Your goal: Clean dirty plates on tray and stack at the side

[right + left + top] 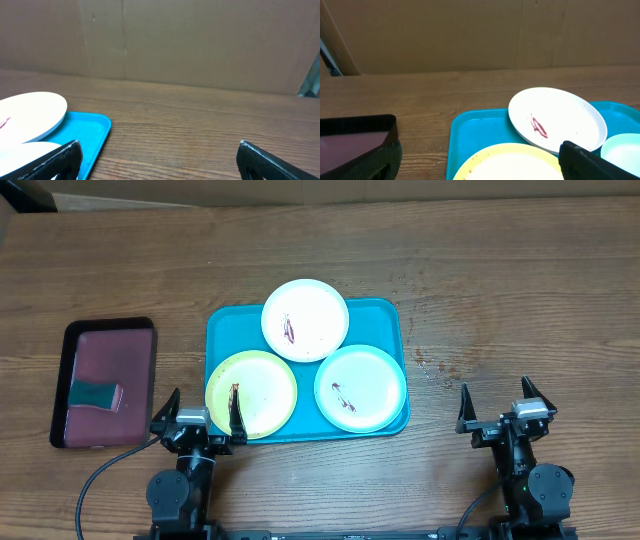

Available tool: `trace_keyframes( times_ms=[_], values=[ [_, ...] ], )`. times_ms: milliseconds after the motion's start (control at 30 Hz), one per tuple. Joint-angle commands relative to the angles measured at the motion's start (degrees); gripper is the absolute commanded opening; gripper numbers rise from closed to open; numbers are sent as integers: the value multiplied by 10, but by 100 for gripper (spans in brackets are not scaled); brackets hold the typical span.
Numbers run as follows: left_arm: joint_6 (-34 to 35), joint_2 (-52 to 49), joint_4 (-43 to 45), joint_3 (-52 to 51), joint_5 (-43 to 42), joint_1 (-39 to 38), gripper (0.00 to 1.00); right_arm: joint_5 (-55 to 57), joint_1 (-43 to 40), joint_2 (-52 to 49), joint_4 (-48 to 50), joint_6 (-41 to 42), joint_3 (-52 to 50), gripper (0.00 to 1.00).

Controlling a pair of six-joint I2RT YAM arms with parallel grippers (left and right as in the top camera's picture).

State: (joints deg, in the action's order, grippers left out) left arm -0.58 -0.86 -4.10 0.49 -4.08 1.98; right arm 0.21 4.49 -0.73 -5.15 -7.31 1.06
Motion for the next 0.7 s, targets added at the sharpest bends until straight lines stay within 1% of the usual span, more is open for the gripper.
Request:
trace_keyframes(
  times_ms=[0, 500, 567, 600, 633, 667],
  values=[
    [-11, 2, -1, -2, 4, 3, 100, -3, 0, 3, 3, 0, -6, 100],
    [-12, 2, -1, -2, 4, 3, 100, -3, 0, 3, 3, 0, -6, 100],
    [-29, 2, 11, -2, 31, 3, 100, -3, 0, 3, 3, 0, -6, 100],
    [-27, 2, 29, -2, 28, 3, 100, -3, 0, 3, 3, 0, -6, 100],
    [-12, 2, 57, -2, 5, 2, 100, -3, 0, 3, 3, 0, -6, 100],
    [15, 2, 81, -2, -36, 2, 100, -3, 0, 3, 3, 0, -6, 100]
  ],
)
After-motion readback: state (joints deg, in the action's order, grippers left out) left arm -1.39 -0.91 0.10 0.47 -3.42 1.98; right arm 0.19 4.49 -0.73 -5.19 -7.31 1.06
